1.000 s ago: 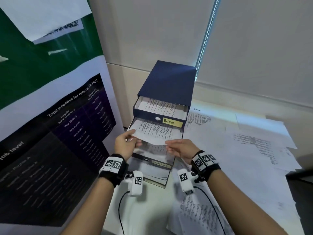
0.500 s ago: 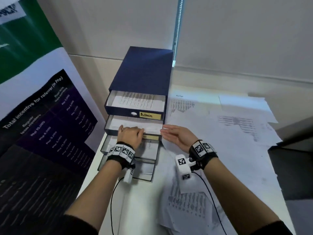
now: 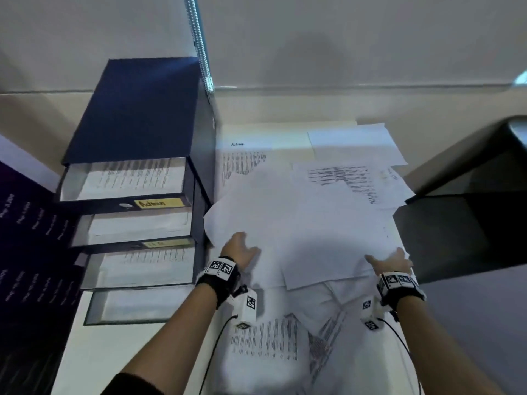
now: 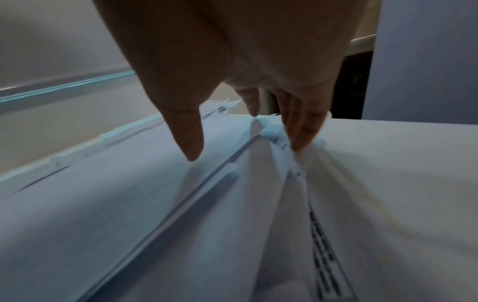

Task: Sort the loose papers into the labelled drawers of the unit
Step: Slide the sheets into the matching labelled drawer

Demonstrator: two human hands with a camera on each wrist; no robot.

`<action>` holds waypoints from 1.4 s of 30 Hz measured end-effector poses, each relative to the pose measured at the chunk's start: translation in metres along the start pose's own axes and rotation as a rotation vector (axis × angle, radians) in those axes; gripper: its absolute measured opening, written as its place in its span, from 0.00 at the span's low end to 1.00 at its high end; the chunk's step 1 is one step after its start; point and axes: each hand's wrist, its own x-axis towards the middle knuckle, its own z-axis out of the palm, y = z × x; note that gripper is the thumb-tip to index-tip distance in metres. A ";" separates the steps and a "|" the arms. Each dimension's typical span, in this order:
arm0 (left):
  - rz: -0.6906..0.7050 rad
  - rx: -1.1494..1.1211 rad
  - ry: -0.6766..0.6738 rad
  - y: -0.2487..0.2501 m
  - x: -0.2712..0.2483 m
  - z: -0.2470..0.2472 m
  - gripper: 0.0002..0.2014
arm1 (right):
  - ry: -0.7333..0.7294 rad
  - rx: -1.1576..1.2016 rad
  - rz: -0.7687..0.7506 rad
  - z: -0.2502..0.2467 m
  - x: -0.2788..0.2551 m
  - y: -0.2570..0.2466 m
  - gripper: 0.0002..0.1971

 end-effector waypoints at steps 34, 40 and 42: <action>0.507 -0.449 0.322 0.078 -0.063 -0.025 0.10 | 0.256 0.210 -0.688 -0.043 -0.041 -0.058 0.19; 0.420 -1.069 0.045 0.065 -0.082 -0.061 0.34 | 0.438 0.531 -0.939 -0.096 -0.099 -0.096 0.14; 0.295 -1.033 0.090 0.032 -0.074 -0.055 0.36 | 0.491 0.659 -1.081 -0.122 -0.130 -0.111 0.13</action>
